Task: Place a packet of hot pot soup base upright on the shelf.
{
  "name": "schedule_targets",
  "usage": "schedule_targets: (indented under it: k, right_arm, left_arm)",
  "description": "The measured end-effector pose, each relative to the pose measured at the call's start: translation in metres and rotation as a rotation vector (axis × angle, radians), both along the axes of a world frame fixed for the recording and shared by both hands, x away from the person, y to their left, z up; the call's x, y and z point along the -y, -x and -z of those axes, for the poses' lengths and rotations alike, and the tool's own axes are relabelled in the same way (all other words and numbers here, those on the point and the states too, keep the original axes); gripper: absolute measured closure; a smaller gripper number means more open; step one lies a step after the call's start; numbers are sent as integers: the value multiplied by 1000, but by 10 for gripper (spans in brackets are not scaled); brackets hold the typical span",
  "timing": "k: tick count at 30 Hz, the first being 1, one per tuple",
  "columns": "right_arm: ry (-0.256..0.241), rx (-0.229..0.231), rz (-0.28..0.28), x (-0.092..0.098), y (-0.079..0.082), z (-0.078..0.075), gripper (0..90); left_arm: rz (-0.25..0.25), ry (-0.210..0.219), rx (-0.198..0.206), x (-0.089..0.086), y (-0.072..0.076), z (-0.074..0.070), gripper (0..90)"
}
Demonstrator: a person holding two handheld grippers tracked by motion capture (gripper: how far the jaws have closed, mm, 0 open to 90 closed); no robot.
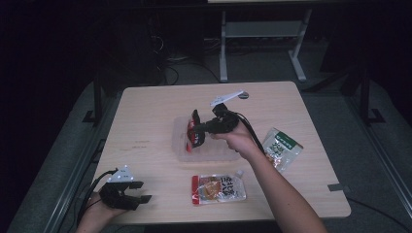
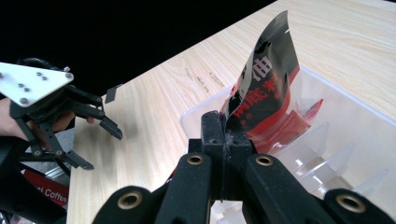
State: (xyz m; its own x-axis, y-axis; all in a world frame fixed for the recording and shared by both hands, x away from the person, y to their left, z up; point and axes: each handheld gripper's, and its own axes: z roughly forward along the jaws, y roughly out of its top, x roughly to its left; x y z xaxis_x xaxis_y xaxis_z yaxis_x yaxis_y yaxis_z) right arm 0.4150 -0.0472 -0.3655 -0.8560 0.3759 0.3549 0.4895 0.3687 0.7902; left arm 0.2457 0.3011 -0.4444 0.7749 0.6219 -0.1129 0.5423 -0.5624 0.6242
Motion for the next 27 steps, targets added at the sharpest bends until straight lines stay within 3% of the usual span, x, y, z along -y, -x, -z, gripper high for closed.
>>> schedule_targets:
  k: [8,11,16,23,27]
  right_arm:
    - [31,-2,10,-12,-7,8,858]
    - [27,3,14,-15,-8,10,750]
    - [29,-1,30,-14,-5,8,483]
    - [52,37,45,-5,6,-3,288]
    - [76,71,34,3,15,-10,246]
  left_arm:
    - [10,-1,-3,1,0,1,361]
    - [8,2,-3,1,0,1,361]
    - [10,0,-4,1,0,1,361]
    - [3,2,-6,1,0,1,359]
    - [1,7,-7,2,1,1,350]
